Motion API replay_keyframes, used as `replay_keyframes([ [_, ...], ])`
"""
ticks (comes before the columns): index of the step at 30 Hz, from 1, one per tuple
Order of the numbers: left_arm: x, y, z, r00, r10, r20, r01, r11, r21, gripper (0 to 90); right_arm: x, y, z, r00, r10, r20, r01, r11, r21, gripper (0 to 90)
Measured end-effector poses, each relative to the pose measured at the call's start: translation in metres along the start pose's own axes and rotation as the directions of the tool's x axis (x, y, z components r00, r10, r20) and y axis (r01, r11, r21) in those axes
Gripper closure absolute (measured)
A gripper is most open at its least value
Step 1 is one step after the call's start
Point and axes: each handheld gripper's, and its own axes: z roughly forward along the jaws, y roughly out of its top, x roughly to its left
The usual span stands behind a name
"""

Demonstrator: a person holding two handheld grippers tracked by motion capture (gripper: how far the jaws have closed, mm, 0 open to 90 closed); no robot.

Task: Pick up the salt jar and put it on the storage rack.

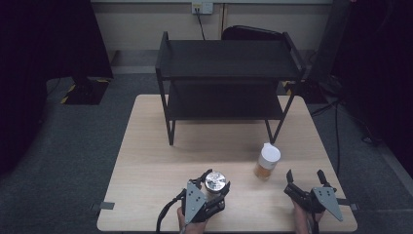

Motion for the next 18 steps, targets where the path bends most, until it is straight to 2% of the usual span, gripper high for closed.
replay_keyframes([
  [3,0.010,0.001,-0.001,0.9992,-0.025,0.033,0.025,0.9996,-0.011,34.9,0.000,0.000,0.000,1.0000,0.000,0.000,0.000,1.000,0.000,0.0],
  [11,0.025,0.013,-0.002,0.9976,-0.045,0.052,0.046,0.9988,-0.018,34.9,0.000,0.000,0.000,1.0000,0.000,-0.002,0.000,1.000,0.000,0.0],
  [18,0.037,0.035,0.001,0.9981,-0.014,0.060,0.015,0.9998,-0.010,34.9,0.000,0.000,0.000,1.0000,0.000,-0.002,0.000,1.000,0.000,0.0],
])
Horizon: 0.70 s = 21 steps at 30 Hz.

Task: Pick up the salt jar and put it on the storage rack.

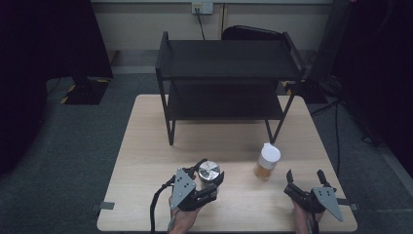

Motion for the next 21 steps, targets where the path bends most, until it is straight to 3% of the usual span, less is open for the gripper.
replay_keyframes([
  [5,0.008,0.011,0.002,0.9997,-0.004,0.023,0.005,0.9999,-0.014,34.9,0.000,0.000,0.000,1.0000,0.000,0.000,0.000,1.000,0.000,0.0],
  [17,0.027,0.056,0.004,0.9981,0.047,0.039,-0.046,0.9989,-0.009,34.9,0.000,0.000,0.000,1.0000,0.000,-0.001,0.000,1.000,0.000,0.0],
  [21,0.033,0.064,0.007,0.9984,0.033,0.046,-0.032,0.9994,-0.009,34.9,0.000,0.000,0.000,1.0000,0.000,-0.001,0.000,1.000,0.000,0.0],
])
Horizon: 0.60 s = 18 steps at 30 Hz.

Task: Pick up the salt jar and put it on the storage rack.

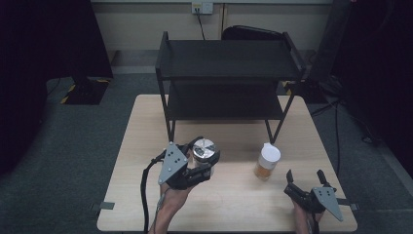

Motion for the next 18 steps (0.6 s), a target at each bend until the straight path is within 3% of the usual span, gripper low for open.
replay_keyframes([
  [9,0.015,0.020,0.010,0.9996,-0.016,0.025,0.016,0.9999,0.001,34.9,0.000,0.000,0.000,1.0000,0.000,0.000,0.000,1.000,0.000,0.0],
  [18,0.040,0.059,0.020,0.9982,0.026,0.054,-0.025,0.9996,-0.009,34.9,0.000,0.000,0.000,1.0000,0.000,0.000,0.000,1.000,0.000,0.0],
])
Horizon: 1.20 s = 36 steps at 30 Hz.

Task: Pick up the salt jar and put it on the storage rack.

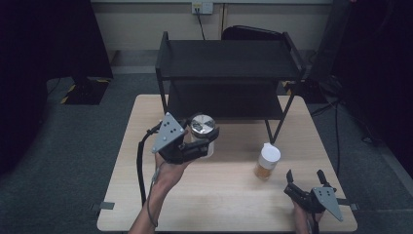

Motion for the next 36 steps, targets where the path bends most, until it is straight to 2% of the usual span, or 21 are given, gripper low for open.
replay_keyframes([
  [8,0.016,0.030,0.013,0.9996,0.023,0.019,-0.022,0.9996,-0.018,34.9,0.000,0.000,0.000,1.0000,0.000,0.001,0.000,1.000,0.000,0.0],
  [16,0.012,0.050,0.026,0.9978,0.049,-0.043,-0.051,0.9983,-0.028,34.9,0.000,0.000,0.000,1.0000,-0.001,0.000,0.001,1.000,0.000,0.0],
  [22,0.023,0.072,0.042,0.9960,0.055,-0.070,-0.056,0.9983,-0.014,34.9,-0.001,0.000,0.000,1.0000,0.000,-0.004,0.000,1.000,0.000,0.0],
  [26,0.034,0.084,0.053,0.9962,0.042,-0.077,-0.043,0.9989,-0.018,35.0,-0.001,0.000,0.000,1.0000,0.000,-0.003,0.000,1.000,0.000,0.0],
  [31,0.044,0.096,0.068,0.9920,0.038,-0.120,-0.042,0.9986,-0.032,35.0,-0.001,0.000,0.000,1.0000,-0.002,-0.004,0.002,1.000,0.000,0.0],
  [32,0.046,0.098,0.072,0.9910,0.029,-0.131,-0.035,0.9987,-0.037,35.0,0.000,0.000,0.000,1.0000,-0.002,-0.004,0.002,1.000,0.000,0.0],
  [34,0.051,0.100,0.080,0.9888,-0.033,-0.145,0.025,0.9982,-0.055,35.0,0.000,0.000,0.000,1.0000,-0.001,-0.004,0.001,1.000,0.001,0.0],
  [35,0.053,0.102,0.084,0.9876,-0.043,-0.151,0.034,0.9978,-0.058,35.0,0.000,0.000,0.000,1.0000,-0.001,-0.004,0.001,1.000,0.000,0.0],
  [36,0.053,0.104,0.088,0.9857,-0.035,-0.165,0.025,0.9979,-0.060,35.0,-0.001,0.000,0.000,1.0000,-0.001,-0.004,0.001,1.000,0.000,0.0],
])
